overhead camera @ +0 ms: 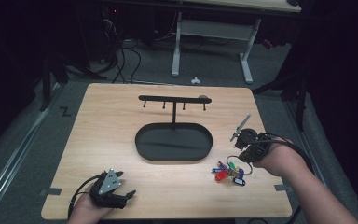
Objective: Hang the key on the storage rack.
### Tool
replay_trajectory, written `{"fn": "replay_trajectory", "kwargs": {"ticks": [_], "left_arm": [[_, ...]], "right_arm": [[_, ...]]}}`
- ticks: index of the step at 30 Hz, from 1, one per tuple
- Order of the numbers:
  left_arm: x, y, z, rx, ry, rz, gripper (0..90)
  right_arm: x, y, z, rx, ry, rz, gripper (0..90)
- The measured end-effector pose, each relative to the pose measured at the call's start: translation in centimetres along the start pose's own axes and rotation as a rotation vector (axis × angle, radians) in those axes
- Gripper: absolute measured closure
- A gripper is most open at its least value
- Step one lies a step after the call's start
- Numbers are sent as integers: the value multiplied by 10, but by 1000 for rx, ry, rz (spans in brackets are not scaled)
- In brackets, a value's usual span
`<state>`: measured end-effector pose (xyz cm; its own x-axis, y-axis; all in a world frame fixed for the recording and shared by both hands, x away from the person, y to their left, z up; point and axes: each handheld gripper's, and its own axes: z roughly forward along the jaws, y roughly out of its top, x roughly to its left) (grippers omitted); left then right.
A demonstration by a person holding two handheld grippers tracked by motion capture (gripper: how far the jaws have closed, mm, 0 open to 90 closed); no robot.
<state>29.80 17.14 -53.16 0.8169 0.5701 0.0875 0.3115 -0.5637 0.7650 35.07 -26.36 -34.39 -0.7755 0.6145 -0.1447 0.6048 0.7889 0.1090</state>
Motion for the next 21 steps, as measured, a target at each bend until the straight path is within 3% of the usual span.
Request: {"fn": "replay_trajectory", "kwargs": {"ticks": [21], "left_arm": [[1, 0, -2, -20, 6, -14, 183]], "right_arm": [[-9, 24, -53, 15, -9, 3, 873]]}}
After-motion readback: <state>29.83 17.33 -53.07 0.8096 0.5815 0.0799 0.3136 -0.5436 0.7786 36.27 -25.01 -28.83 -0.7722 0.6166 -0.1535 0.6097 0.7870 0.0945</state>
